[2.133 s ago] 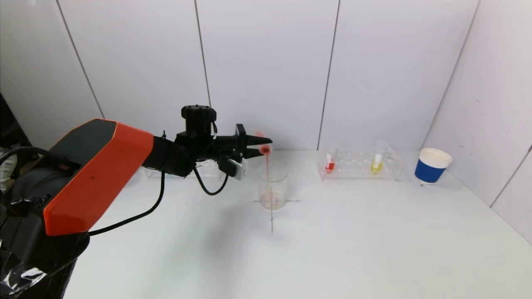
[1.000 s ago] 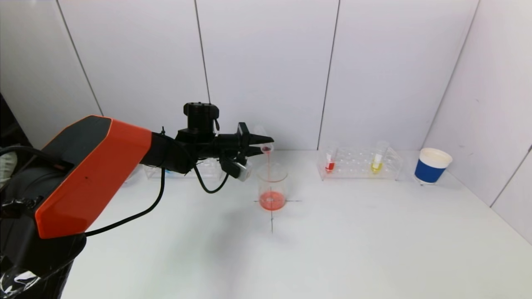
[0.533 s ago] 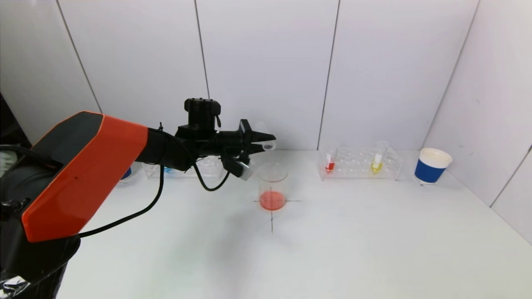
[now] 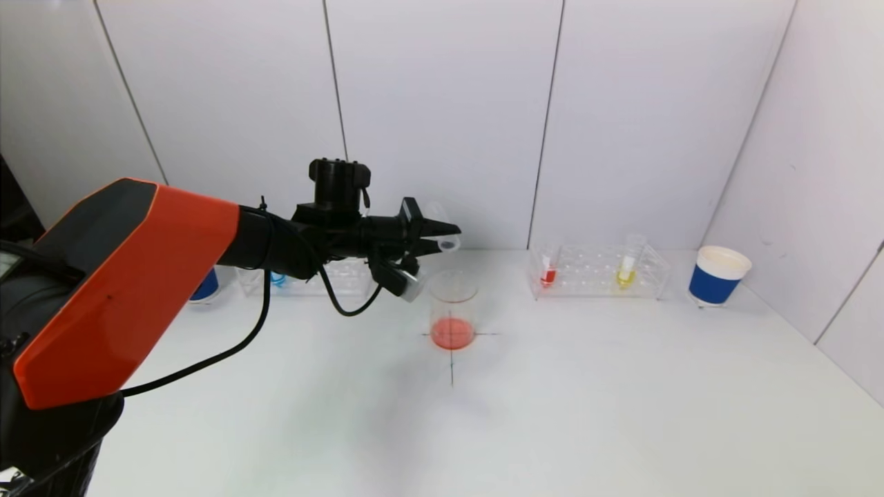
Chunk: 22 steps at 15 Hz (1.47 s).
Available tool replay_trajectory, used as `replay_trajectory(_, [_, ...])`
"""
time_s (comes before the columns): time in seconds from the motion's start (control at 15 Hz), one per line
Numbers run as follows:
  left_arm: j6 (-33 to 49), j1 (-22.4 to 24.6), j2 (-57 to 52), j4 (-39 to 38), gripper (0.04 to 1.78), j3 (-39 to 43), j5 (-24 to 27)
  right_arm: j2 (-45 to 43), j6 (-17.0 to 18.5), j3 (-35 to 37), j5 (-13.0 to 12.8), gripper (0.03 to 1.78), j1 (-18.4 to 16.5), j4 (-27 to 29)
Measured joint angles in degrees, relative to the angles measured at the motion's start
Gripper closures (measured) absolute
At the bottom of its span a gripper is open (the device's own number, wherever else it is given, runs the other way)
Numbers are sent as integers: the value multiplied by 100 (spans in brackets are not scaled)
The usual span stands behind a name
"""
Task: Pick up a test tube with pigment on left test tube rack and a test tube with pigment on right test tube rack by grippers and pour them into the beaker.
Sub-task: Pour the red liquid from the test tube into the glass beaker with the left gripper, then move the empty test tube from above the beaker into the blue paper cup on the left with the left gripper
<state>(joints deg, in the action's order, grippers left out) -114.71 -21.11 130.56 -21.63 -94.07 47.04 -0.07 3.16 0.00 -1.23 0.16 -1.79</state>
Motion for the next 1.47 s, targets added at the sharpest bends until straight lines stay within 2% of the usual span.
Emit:
replay_trajectory(0.53, [79,11,-49,-4,138,-11,-52,0,0,0,0,4,0,-2])
replay_trajectory(0.67, [369,15,-145,-28,138,-22,-57,0,0,0,0,4,0,-2])
replay_trajectory(0.87, [1548,22,-413,-50,138,-24,-265,0,0,0,0,4,0,-2])
replay_trajectory(1.13, [3597,22,-997,51,138,-179,-1141,0,0,0,0,4,0,-2])
replay_trajectory(1.47, [5895,22,-1857,1137,138,-367,-2169,0,0,0,0,4,0,0])
